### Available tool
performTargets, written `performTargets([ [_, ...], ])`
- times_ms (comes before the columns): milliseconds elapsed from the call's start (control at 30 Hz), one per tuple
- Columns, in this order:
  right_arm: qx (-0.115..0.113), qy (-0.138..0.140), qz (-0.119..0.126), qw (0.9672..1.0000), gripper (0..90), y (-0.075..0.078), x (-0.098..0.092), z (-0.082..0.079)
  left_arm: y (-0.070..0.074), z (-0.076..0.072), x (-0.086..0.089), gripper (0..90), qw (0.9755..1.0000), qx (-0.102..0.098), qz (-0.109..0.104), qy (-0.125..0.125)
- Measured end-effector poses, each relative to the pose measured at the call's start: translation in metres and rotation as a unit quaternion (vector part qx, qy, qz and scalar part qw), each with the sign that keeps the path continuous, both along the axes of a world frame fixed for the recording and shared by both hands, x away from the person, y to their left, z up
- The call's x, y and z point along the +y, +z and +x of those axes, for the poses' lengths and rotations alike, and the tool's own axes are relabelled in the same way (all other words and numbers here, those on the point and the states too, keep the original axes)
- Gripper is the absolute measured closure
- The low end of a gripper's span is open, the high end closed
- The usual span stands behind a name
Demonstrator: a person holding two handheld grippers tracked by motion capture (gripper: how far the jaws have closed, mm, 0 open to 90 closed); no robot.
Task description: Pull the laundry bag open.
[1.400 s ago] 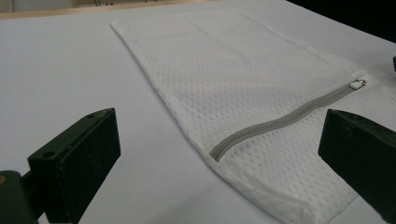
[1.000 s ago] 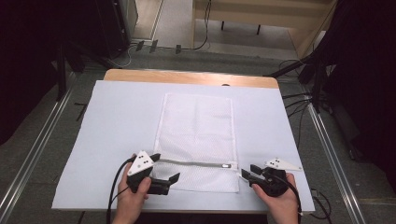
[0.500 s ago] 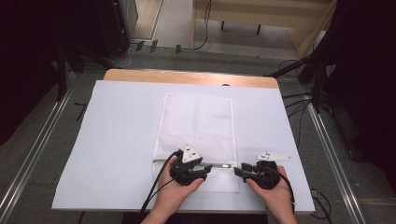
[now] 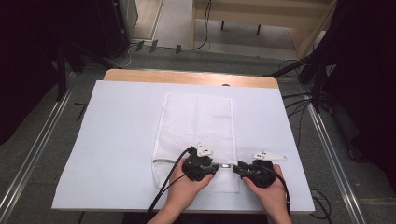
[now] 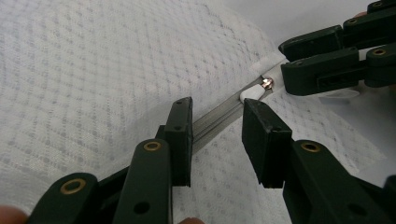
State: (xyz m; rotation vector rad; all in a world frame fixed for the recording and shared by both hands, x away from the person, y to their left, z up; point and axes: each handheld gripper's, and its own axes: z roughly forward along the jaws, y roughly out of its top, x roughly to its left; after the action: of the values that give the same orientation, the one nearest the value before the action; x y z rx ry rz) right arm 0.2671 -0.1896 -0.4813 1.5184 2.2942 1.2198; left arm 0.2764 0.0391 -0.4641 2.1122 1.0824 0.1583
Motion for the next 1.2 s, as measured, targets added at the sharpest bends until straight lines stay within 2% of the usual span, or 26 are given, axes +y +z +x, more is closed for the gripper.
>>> performTargets([
  [67,0.005,0.001,0.008,1.0000,71.8,0.000,0.002,0.001,-0.001,0.000,-0.001,64.8,1.0000,0.003,0.002,-0.004],
  [100,0.018,0.009,0.028,0.9994,74.8,-0.001,0.004,0.002,-0.002,0.000,-0.002,66.0,1.0000,0.002,0.008,-0.004],
  [233,0.026,0.012,0.043,0.9987,78.9,-0.001,0.006,0.002,-0.003,0.001,-0.001,68.5,1.0000,0.001,0.009,0.001],
  [267,0.028,0.014,0.063,0.9975,83.1,0.001,0.005,0.001,-0.003,0.001,0.000,68.7,1.0000,0.002,0.008,0.000],
  [300,0.027,0.014,0.070,0.9971,84.5,0.001,0.005,0.001,-0.003,0.001,0.000,68.3,1.0000,0.003,0.006,-0.001],
  [467,0.007,0.025,0.071,0.9972,86.9,0.007,0.007,-0.001,-0.003,0.000,-0.001,64.8,0.9997,0.014,-0.016,-0.016],
  [500,-0.007,0.035,0.075,0.9965,87.1,0.010,0.008,-0.003,-0.004,0.000,-0.002,63.7,0.9993,0.017,-0.024,-0.022],
  [533,-0.007,0.035,0.075,0.9965,87.1,0.010,0.008,-0.003,-0.004,0.000,-0.002,62.5,0.9993,0.017,-0.024,-0.022],
  [567,-0.019,0.041,0.077,0.9960,87.2,0.014,0.010,-0.005,-0.004,0.000,-0.002,61.0,0.9986,0.018,-0.041,-0.029],
  [600,-0.019,0.041,0.077,0.9960,87.2,0.014,0.010,-0.005,-0.004,0.000,-0.002,59.8,0.9986,0.018,-0.041,-0.029],
  [633,-0.036,0.045,0.077,0.9953,87.3,0.018,0.011,-0.008,-0.005,0.001,-0.001,60.3,0.9974,0.025,-0.058,-0.034],
  [667,-0.036,0.045,0.077,0.9953,87.3,0.018,0.011,-0.008,-0.005,0.001,-0.001,60.3,0.9960,0.033,-0.073,-0.040],
  [700,-0.047,0.043,0.073,0.9953,87.3,0.021,0.012,-0.009,-0.005,0.001,-0.001,60.8,0.9954,0.035,-0.079,-0.042],
  [767,-0.055,0.042,0.065,0.9955,87.3,0.021,0.012,-0.010,-0.004,0.001,0.000,63.7,0.9954,0.031,-0.081,-0.041],
  [1033,-0.058,0.035,0.056,0.9961,87.3,0.023,0.009,-0.010,0.000,-0.001,0.004,70.9,0.9932,0.021,-0.102,-0.052],
  [1133,-0.057,0.035,0.047,0.9966,87.3,0.022,0.010,-0.011,0.001,-0.003,0.005,74.5,0.9914,0.021,-0.116,-0.057],
  [1200,-0.057,0.036,0.046,0.9966,87.3,0.023,0.012,-0.011,0.001,-0.004,0.005,76.9,0.9916,0.019,-0.113,-0.059],
])
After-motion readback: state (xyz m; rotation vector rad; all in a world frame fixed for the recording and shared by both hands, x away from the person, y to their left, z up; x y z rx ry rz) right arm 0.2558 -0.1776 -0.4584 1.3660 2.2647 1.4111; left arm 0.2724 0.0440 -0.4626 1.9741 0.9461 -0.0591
